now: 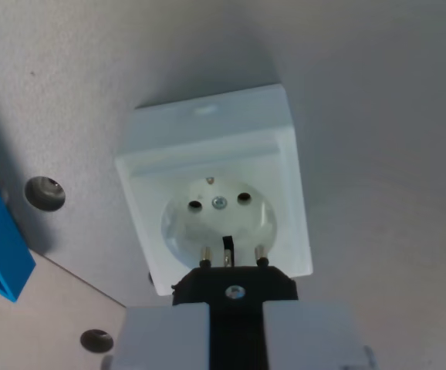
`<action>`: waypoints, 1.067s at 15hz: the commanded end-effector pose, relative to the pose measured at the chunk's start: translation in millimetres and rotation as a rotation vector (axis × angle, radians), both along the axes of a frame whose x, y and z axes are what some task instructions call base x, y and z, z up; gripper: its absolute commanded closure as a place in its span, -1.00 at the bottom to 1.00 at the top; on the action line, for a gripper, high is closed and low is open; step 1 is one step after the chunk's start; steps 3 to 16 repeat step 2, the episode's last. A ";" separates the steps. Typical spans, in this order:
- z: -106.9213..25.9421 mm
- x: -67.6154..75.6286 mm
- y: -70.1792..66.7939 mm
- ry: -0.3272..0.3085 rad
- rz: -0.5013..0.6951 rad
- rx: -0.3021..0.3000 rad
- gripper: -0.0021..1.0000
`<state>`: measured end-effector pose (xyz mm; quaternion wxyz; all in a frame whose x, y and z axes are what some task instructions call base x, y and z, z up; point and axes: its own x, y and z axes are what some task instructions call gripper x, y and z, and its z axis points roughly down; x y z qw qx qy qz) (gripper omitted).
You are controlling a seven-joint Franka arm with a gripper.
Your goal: Move above the white socket
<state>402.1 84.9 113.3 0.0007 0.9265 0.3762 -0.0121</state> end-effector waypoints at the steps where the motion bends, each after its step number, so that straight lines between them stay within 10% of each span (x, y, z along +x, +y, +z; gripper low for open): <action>1: -7.8 -6.5 1.7 -0.127 0.073 -0.015 1.00; 16: -8.3 -6.8 2.3 -0.126 0.069 -0.015 1.00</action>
